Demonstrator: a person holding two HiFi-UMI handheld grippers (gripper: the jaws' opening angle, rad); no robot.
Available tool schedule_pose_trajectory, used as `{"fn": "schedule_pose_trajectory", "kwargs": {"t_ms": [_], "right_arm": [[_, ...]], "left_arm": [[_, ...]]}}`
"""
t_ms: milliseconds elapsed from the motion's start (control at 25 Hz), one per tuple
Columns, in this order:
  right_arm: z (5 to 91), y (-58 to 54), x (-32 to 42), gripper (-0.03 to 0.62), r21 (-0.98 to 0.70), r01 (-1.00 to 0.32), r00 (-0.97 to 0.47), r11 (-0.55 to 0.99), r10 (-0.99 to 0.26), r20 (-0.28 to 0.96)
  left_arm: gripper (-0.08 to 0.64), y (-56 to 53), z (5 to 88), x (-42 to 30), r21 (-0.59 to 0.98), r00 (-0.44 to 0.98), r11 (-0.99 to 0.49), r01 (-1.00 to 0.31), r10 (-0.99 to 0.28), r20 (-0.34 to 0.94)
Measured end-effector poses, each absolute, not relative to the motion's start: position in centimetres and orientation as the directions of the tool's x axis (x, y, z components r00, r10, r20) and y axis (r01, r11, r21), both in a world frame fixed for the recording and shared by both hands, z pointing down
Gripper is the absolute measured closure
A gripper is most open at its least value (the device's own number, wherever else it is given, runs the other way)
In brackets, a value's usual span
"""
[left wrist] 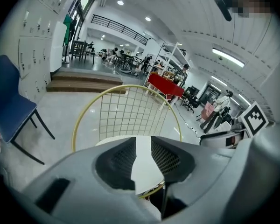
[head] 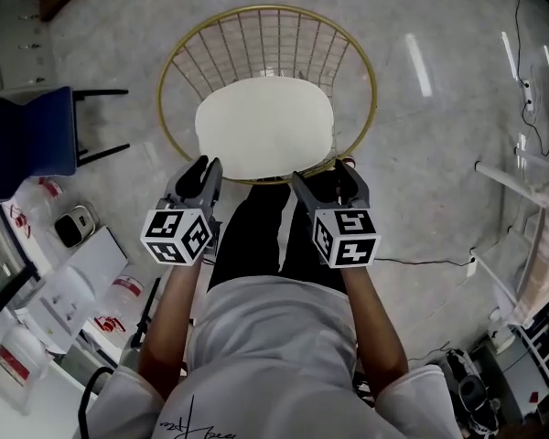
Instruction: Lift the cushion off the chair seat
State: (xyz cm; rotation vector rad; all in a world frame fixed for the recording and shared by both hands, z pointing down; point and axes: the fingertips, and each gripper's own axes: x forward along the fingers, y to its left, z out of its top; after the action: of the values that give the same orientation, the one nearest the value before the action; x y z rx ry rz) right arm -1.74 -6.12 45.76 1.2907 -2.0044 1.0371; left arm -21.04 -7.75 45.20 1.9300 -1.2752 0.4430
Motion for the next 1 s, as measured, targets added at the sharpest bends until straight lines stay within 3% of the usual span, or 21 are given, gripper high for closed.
{"fn": "schedule_pose_trajectory", "kwargs": {"t_ms": [360, 1000], "right_arm": [[51.9, -7.0, -1.1, 0.216, -0.316, -0.926, -0.378, 0.209, -0.453, 0.808], [61.3, -7.9, -0.9, 0.219, -0.325, -0.925, -0.376, 0.198, -0.345, 0.860]], "left_arm": [[0.489, -7.6, 51.1, -22.8, 0.404, 0.405, -0.139, -0.904, -0.582, 0.705], [0.365, -7.6, 62.6, -25.9, 0.331, 0.307, -0.030, -0.943, -0.456, 0.835]]}}
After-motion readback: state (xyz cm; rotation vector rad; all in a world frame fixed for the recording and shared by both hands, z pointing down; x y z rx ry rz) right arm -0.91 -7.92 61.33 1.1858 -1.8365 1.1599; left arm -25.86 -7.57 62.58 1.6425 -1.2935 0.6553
